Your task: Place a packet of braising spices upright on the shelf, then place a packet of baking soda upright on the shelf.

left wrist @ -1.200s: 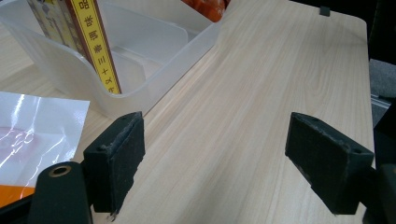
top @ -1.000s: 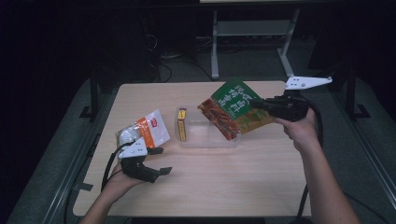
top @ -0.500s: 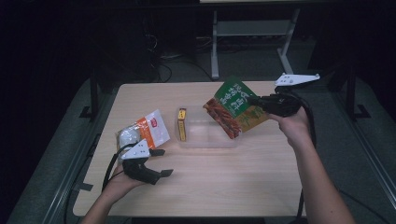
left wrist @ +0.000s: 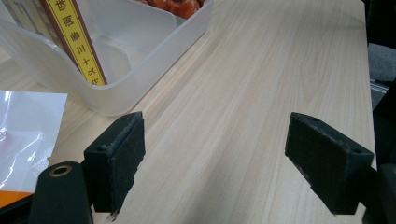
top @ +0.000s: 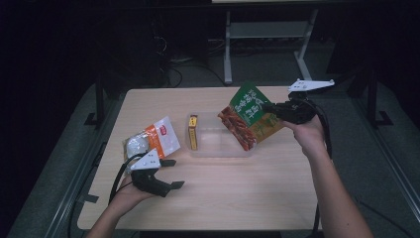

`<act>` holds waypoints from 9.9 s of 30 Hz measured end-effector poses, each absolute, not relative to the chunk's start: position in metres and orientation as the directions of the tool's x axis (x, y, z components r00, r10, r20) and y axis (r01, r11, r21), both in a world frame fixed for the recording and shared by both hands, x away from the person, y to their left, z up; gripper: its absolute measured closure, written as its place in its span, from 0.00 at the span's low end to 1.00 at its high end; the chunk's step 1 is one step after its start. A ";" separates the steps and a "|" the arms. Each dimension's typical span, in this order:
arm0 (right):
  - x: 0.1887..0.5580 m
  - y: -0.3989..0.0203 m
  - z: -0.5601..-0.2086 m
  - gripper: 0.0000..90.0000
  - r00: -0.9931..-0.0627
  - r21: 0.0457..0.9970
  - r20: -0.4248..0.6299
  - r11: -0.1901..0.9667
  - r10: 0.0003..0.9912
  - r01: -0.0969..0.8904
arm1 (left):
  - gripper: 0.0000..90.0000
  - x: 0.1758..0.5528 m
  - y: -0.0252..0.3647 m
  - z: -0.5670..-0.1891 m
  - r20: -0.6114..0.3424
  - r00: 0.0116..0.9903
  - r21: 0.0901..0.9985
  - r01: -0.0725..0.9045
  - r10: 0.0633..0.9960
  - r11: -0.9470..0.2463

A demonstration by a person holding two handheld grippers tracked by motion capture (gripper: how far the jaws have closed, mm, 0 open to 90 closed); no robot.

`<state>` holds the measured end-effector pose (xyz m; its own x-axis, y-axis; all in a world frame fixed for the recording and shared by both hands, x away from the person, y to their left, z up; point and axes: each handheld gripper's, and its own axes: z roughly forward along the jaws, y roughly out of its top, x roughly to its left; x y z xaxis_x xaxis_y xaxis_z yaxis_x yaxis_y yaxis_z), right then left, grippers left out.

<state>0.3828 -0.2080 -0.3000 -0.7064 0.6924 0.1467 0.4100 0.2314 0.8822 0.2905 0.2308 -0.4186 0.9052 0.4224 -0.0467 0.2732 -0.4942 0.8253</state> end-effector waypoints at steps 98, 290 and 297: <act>0.337 -0.218 -0.358 0.30 -0.655 0.848 0.033 0.326 0.755 0.418 | 0.20 0.283 0.227 -0.429 -0.072 0.897 0.749 0.338 0.437 -0.571; 0.289 -0.133 -0.391 0.58 -0.918 0.888 0.257 0.301 0.303 0.348 | 1.00 0.282 0.237 -0.381 -0.333 0.857 0.878 0.434 0.393 -0.203; 0.288 -0.131 -0.392 0.70 -0.921 0.889 0.265 0.297 0.286 0.348 | 1.00 0.281 0.226 -0.382 -0.344 0.867 0.878 0.433 0.361 -0.203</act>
<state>0.2880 -0.1312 -0.3917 -0.9210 0.2859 0.2648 0.3478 0.2965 0.8895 0.2810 0.2261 -0.3824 0.8669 0.3608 -0.3438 0.4328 -0.2029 0.8784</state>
